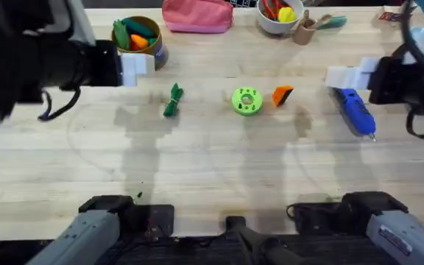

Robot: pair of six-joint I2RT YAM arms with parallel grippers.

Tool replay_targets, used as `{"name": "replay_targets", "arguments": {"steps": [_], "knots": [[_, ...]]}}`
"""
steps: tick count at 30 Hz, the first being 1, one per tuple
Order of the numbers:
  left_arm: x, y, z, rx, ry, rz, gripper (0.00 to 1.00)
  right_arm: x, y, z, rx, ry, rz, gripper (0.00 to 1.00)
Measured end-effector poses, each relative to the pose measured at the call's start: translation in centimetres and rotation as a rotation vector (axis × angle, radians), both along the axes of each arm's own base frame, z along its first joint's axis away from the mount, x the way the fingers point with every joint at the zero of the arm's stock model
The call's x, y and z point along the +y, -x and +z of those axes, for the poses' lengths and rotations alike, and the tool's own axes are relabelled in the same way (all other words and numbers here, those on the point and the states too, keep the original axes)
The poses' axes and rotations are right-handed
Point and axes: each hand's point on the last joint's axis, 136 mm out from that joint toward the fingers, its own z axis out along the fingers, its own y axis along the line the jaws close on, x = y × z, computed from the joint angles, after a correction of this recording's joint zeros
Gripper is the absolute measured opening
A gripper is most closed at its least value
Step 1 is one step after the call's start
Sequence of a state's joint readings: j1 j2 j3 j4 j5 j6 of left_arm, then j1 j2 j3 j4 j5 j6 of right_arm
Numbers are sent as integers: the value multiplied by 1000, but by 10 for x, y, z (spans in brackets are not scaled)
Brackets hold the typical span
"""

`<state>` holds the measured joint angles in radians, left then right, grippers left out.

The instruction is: Pick up the gripper from the table and insert it into the empty holder that is missing its gripper. Then pick up a screw, insert it into the mounting hole, and use the screwdriver to tighten it. Finally, clean up the table by picking up the vegetable and placing it into the bucket.

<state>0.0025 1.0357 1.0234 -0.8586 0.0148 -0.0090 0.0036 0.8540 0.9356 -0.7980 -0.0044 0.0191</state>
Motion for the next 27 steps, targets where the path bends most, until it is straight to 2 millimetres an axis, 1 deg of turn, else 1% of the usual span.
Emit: {"name": "replay_targets", "arguments": {"steps": [5, 8, 12, 15, 19, 23, 25, 27], "knots": [[-1, -12, -27, 117, 5, -3, 985, 1, -2, -22, 126, -7, -3, 926], [1, -14, -41, 171, -4, 3, 985, 1, -5, -28, 150, -11, -1, 926], [-1, -19, -49, 188, 6, -4, 985, 2, -6, -31, 162, -14, 1, 926], [-14, -23, -50, 188, 43, -54, 985, 2, -6, -30, 160, -14, 1, 926], [-43, -21, -59, 266, 56, -152, 986, 2, -6, -30, 159, -14, 1, 926], [-69, -26, -84, 363, 41, -230, 985, 2, -7, -29, 154, -14, 2, 926], [-77, -27, -101, 417, 12, -250, 985, 2, -7, -29, 154, -14, 2, 926], [-80, -26, -116, 466, -10, -260, 985, 2, -7, -29, 154, -14, 1, 926]]}}
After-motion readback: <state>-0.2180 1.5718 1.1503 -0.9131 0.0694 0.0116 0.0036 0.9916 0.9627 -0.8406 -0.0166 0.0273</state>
